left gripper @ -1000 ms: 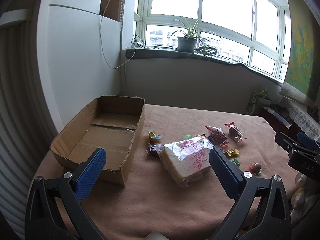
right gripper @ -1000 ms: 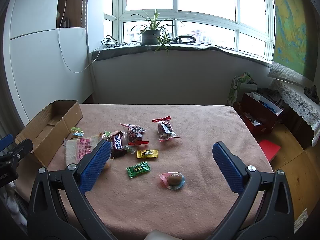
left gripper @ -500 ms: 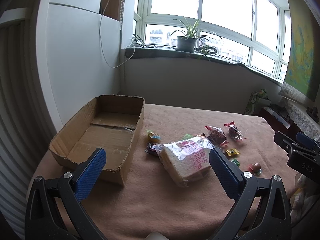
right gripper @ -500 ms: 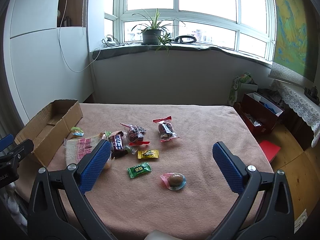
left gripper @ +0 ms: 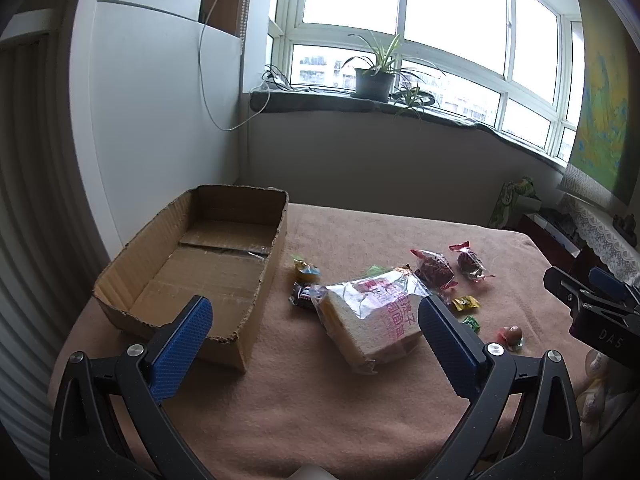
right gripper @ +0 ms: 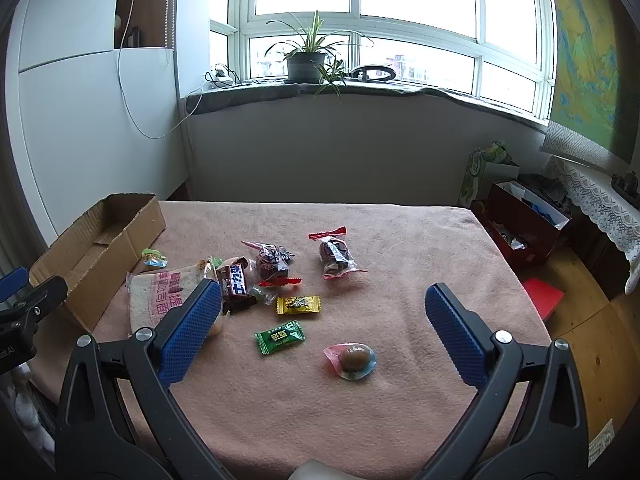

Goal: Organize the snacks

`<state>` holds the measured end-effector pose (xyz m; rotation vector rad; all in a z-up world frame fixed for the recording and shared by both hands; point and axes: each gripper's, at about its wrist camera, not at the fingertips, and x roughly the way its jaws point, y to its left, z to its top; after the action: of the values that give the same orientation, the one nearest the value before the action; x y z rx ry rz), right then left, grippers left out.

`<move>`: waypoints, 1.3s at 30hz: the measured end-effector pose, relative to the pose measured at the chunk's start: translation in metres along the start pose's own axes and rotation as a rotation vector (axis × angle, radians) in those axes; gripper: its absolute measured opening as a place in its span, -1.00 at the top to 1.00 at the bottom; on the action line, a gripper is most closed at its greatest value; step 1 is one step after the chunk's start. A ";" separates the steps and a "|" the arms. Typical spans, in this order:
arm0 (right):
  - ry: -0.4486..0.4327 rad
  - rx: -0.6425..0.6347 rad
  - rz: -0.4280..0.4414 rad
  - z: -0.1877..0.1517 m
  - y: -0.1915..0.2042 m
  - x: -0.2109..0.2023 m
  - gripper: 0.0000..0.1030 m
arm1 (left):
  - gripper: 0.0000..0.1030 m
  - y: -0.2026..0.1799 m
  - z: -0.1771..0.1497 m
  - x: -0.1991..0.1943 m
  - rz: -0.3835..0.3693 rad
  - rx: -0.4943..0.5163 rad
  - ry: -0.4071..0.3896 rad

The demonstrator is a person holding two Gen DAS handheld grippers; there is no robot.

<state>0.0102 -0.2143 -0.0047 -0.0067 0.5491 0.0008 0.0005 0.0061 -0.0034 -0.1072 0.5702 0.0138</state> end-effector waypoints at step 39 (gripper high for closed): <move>0.369 0.079 0.622 0.012 0.041 0.137 -0.69 | -0.68 -0.005 -0.031 0.078 -0.210 -0.124 0.246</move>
<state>0.1334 -0.1739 -0.0663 0.2455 0.9016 0.5939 0.0493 -0.0033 -0.0708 -0.2921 0.8014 -0.1699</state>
